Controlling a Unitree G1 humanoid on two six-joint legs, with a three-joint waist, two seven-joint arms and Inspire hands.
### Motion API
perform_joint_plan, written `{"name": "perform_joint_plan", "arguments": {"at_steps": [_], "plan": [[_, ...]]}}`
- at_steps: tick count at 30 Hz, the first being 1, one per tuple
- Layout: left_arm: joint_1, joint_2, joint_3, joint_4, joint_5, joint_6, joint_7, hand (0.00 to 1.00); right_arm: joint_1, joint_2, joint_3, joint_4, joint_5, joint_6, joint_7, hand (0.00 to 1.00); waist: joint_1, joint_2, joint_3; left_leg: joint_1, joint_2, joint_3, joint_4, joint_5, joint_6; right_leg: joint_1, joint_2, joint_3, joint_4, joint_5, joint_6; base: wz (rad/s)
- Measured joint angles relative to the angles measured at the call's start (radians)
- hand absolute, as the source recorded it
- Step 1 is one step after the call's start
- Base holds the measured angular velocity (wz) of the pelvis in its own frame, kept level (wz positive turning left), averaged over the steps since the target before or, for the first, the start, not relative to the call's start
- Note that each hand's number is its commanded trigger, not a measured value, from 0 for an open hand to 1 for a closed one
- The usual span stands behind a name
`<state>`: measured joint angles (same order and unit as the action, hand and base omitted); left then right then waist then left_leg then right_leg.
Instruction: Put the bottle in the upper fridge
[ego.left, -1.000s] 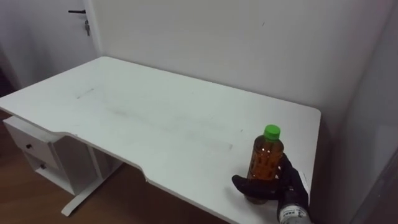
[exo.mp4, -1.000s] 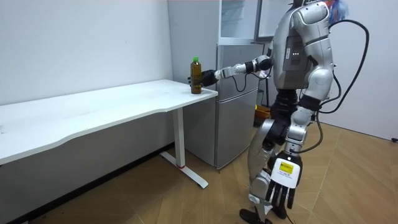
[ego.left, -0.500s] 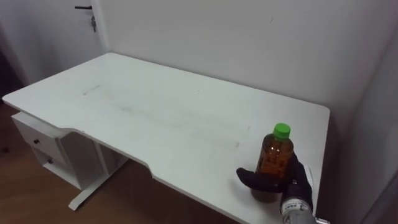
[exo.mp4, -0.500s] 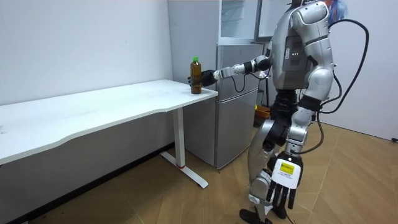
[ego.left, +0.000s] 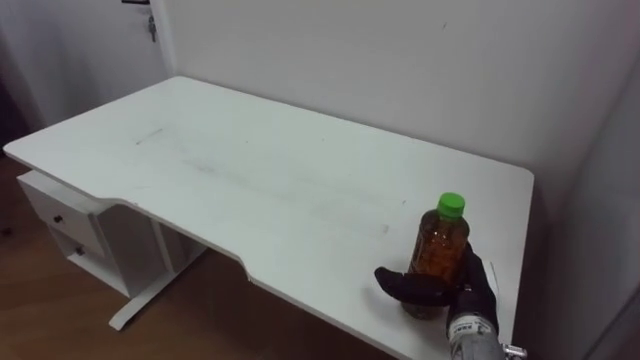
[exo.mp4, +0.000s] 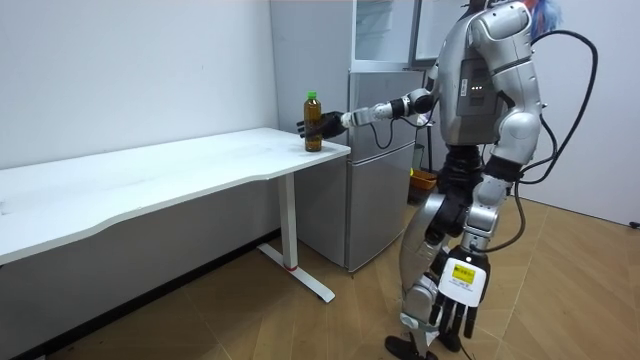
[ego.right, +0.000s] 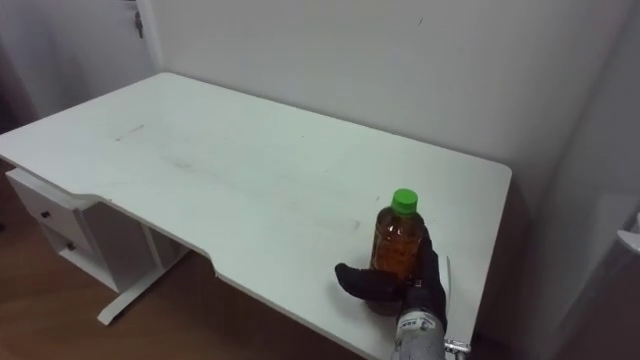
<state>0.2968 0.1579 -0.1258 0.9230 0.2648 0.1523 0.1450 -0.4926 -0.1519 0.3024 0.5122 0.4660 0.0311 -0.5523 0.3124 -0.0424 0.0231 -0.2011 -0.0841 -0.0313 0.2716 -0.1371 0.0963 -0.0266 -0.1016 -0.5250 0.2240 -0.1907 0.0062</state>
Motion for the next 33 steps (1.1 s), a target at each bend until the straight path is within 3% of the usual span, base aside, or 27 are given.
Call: {"name": "perform_joint_plan", "arguments": {"at_steps": [16,24,27,33], "plan": [[0.000,0.002,0.006,0.014,0.000,-0.006,0.005,0.00,-0.001,-0.010,0.009,0.035,0.041,-0.009,0.015,1.00,0.023,-0.009,-0.0021,0.006,-0.001,0.001,-0.003,0.001,0.001,0.008,0.002,-0.002,-0.020,0.000,0.002,0.00],[0.000,0.003,0.032,0.025,0.000,-0.013,-0.004,0.00,0.000,-0.016,0.009,0.034,0.043,-0.007,0.069,1.00,0.018,-0.014,-0.0033,0.013,0.000,0.003,-0.005,0.001,0.001,0.012,0.002,0.000,-0.016,0.002,0.004,0.00],[0.003,0.008,0.038,0.022,0.000,-0.015,-0.004,0.00,0.000,-0.034,0.007,0.014,0.043,-0.002,0.089,1.00,-0.002,-0.019,-0.0053,0.022,0.000,0.009,-0.018,0.001,0.002,0.015,0.001,0.006,-0.014,0.002,0.005,-0.05],[0.014,0.008,0.114,0.043,0.000,-0.027,-0.004,0.00,0.006,-0.102,0.004,-0.141,0.039,0.014,0.151,1.00,-0.033,-0.032,-0.0067,0.089,0.004,0.049,-0.052,0.002,0.004,0.048,0.002,0.059,-0.022,0.006,0.010,-0.22]]}}
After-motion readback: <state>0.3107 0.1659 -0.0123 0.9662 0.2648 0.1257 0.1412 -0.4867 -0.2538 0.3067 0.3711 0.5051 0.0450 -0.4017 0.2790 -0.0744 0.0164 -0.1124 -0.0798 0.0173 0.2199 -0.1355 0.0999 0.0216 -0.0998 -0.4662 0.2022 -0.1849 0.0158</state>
